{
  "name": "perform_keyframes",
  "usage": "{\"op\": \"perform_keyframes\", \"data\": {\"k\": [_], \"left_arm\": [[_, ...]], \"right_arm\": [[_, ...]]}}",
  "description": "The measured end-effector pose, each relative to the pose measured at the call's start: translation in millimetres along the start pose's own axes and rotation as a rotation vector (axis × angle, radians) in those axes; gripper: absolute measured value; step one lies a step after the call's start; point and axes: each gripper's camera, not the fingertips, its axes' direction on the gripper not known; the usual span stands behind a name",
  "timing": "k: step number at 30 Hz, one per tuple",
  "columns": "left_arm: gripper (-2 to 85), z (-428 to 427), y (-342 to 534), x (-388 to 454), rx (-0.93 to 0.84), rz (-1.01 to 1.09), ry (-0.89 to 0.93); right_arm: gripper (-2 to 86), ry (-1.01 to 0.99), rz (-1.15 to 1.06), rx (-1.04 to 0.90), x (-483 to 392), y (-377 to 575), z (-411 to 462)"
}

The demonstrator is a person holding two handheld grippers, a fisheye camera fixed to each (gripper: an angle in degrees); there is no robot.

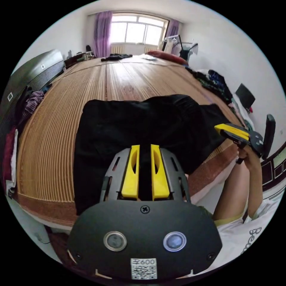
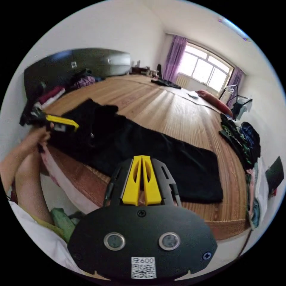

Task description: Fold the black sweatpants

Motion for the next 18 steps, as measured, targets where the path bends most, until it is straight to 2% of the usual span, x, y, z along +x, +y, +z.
{"op": "perform_keyframes", "data": {"k": [2, 4, 7, 11, 15, 18], "left_arm": [[8.3, -34, 10, -18, 0.069, -0.042, 0.041], [10.2, -70, 29, -36, 0.185, -0.103, 0.022], [10.8, -119, 64, -72, 0.29, -0.206, -0.006], [11.1, -153, 109, -127, 0.314, -0.326, 0.046], [11.1, -159, 152, -161, 0.339, -0.419, 0.095], [11.1, -147, 187, -178, 0.331, -0.485, 0.139]], "right_arm": [[10.7, -0.203, 0.155, 0.036, 8, -18, -1], [16.5, -0.311, 0.231, 0.008, 15, -31, 7], [17.7, -0.373, 0.256, 0.017, 12, -46, 24], [16.2, -0.396, 0.202, -0.159, -6, -67, 70], [13.9, -0.321, 0.175, -0.2, -10, -67, 83], [13.2, -0.351, 0.21, -0.203, 4, -65, 81]]}}
